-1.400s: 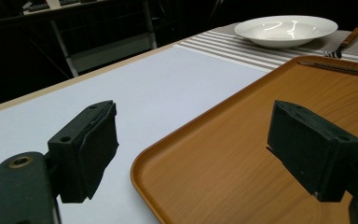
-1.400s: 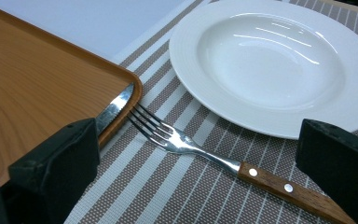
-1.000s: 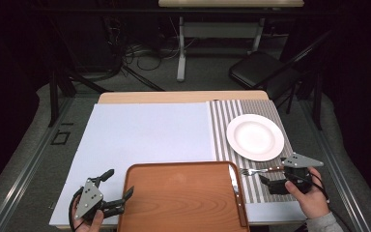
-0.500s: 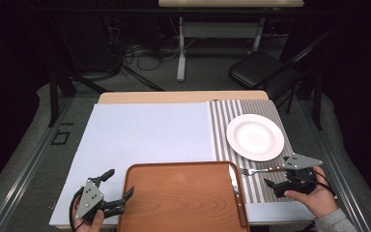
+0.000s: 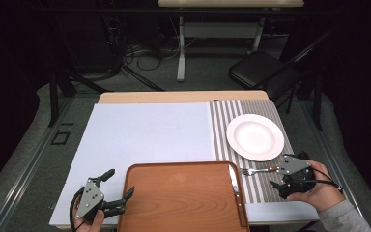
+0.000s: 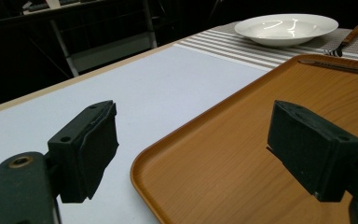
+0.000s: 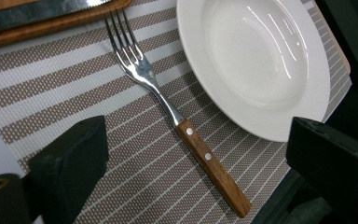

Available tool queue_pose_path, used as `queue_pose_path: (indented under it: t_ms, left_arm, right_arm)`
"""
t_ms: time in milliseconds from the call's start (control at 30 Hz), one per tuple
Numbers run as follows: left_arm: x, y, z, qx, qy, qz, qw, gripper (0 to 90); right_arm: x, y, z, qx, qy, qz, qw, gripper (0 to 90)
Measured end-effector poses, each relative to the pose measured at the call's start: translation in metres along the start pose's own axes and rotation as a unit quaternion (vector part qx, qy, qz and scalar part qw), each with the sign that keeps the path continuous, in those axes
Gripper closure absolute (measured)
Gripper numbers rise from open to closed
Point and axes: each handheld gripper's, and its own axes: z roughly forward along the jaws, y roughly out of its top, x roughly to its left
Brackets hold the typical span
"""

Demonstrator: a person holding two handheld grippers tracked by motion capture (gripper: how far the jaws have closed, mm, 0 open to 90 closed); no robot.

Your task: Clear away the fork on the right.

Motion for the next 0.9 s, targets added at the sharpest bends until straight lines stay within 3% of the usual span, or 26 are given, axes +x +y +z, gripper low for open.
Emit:
queue_pose_path:
  t_ms: [233, 367, 533, 600, 633, 800, 900]
  left_arm:
    - [0.0, 0.0, 0.0, -0.001, 0.001, -0.002, 1.0, 15.6]
    - [0.001, -0.001, 0.0, -0.002, 0.002, -0.004, 1.0, 15.6]
    - [0.0, -0.001, 0.001, 0.0, 0.003, -0.004, 1.0, 15.6]
    - [0.0, -0.001, 0.001, 0.0, 0.003, -0.004, 1.0, 15.6]
    - [0.001, -0.001, 0.001, 0.001, 0.003, -0.003, 1.0, 15.6]
    - [0.0, -0.001, 0.001, 0.001, 0.001, -0.003, 1.0, 15.6]
    - [0.0, -0.001, 0.001, 0.001, 0.002, -0.003, 1.0, 15.6]
  right_arm:
    - [-0.005, 0.003, 0.0, 0.02, 0.018, -0.038, 0.9989, 12.2]
    - [-0.009, 0.003, 0.0, 0.036, 0.033, -0.067, 0.9965, 15.4]
    - [-0.015, 0.003, 0.001, 0.048, 0.05, -0.122, 0.9901, 24.8]
    - [-0.016, 0.003, 0.002, 0.059, 0.054, -0.133, 0.9879, 27.5]
    - [-0.018, 0.004, 0.003, 0.061, 0.058, -0.15, 0.9851, 29.2]
    - [-0.023, 0.003, 0.007, 0.07, 0.071, -0.172, 0.9799, 36.8]
    - [-0.027, 0.003, 0.011, 0.071, 0.081, -0.176, 0.9785, 42.4]
